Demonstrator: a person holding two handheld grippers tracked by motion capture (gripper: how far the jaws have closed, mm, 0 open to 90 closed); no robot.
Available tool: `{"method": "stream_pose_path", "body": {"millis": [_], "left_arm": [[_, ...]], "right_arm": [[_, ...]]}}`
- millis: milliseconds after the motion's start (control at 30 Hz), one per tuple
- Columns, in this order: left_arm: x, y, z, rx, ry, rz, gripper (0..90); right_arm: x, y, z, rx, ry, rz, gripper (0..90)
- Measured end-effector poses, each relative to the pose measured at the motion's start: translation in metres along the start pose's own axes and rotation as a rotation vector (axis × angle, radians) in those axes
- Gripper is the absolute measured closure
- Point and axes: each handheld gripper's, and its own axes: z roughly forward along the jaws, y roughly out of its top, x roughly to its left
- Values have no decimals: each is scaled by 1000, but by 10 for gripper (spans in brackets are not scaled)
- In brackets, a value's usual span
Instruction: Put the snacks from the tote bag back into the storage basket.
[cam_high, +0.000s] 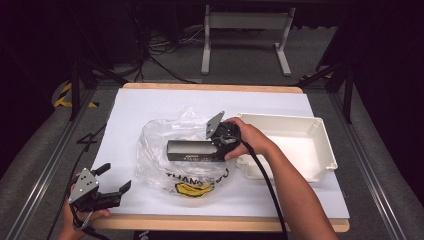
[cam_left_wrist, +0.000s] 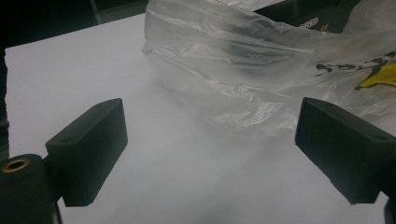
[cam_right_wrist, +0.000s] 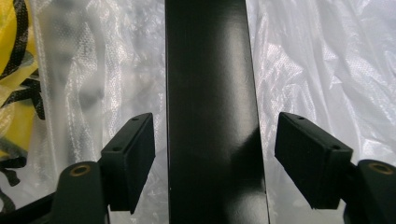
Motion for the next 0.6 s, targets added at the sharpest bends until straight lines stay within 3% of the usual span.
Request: {"method": "stream_pose_path", "body": {"millis": [433, 600], "left_arm": [[1, -1, 0, 1, -6, 2, 102], [1, -1, 0, 4, -6, -2, 102]], "right_arm": [[-2, 2, 16, 106, 29, -20, 364], [-2, 4, 20, 108, 46, -30, 393]]}}
